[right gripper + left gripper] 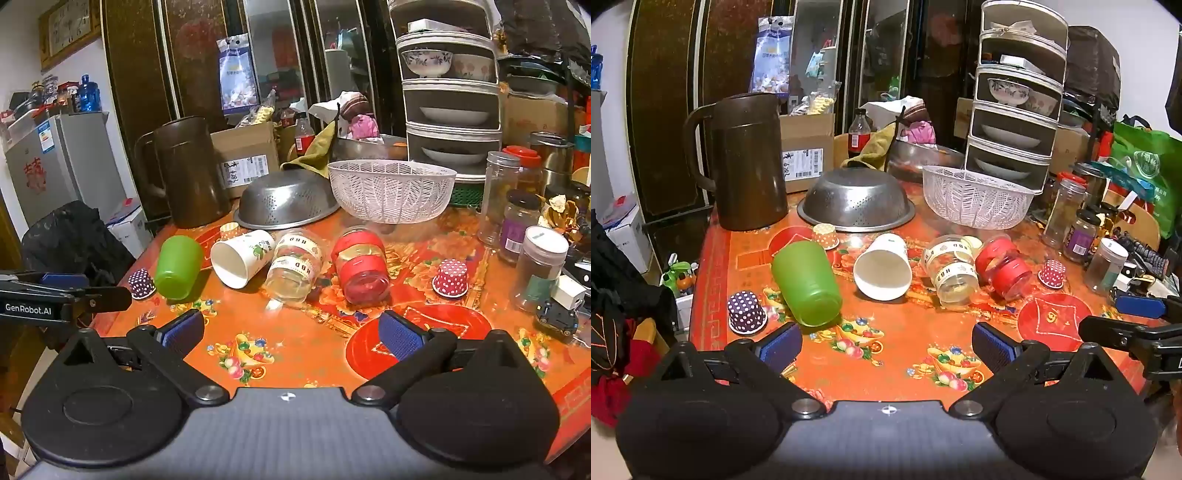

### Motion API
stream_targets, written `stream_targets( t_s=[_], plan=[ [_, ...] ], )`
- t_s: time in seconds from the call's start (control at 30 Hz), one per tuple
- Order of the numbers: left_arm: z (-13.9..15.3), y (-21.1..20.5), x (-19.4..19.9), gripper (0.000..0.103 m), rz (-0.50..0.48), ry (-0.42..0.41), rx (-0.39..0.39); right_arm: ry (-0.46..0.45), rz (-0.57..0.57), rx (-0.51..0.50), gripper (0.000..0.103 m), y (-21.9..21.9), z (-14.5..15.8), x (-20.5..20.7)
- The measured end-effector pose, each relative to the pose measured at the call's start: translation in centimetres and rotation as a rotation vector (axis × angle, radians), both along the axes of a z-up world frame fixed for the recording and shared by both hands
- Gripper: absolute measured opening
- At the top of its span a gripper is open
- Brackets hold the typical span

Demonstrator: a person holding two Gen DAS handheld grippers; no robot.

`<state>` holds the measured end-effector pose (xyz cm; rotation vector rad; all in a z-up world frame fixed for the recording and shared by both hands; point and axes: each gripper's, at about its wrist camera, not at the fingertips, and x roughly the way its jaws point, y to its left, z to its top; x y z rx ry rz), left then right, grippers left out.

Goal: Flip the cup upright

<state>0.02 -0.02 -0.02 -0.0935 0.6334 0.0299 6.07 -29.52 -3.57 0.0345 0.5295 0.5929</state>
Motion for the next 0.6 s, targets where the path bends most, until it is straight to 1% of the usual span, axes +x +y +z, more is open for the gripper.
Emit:
stream_targets(
  t_s=[0.1,0.17,0.23,0.3,0.4,0.6],
  plan=[
    [-0.1,0.0,0.3,0.100,-0.003,0.012,0.010,0.006,0.000,0.006,0.102,0.0,-0.2,0.0],
    [-0.1,-0.8,0.9,0.100,-0.006,0.022,0.040,0.002,0.005,0.006,0.102,0.0,-0.3,0.0],
    [0.0,-0.8,0.6,0.100,-0.002,-0.005,0.025,0.001,0.010,0.003,0.102,-0.1,-0.4,0.0],
    [0.0,-0.7,0.3,0.100,-0.005,-0.018,0.024,-0.001,0.013,-0.001,0.102,0.1,0.3,-0.4],
    [0.0,-0.9,-0.3,0.100,-0.010,-0.021,0.031,-0.003,0.014,0.000,0.102,-0.5,0.4,-0.4],
    [-0.1,-0.8,-0.3,0.100,-0.010,-0.016,0.024,-0.010,0.006,-0.007,0.102,-0.1,0.4,-0.3]
  ],
)
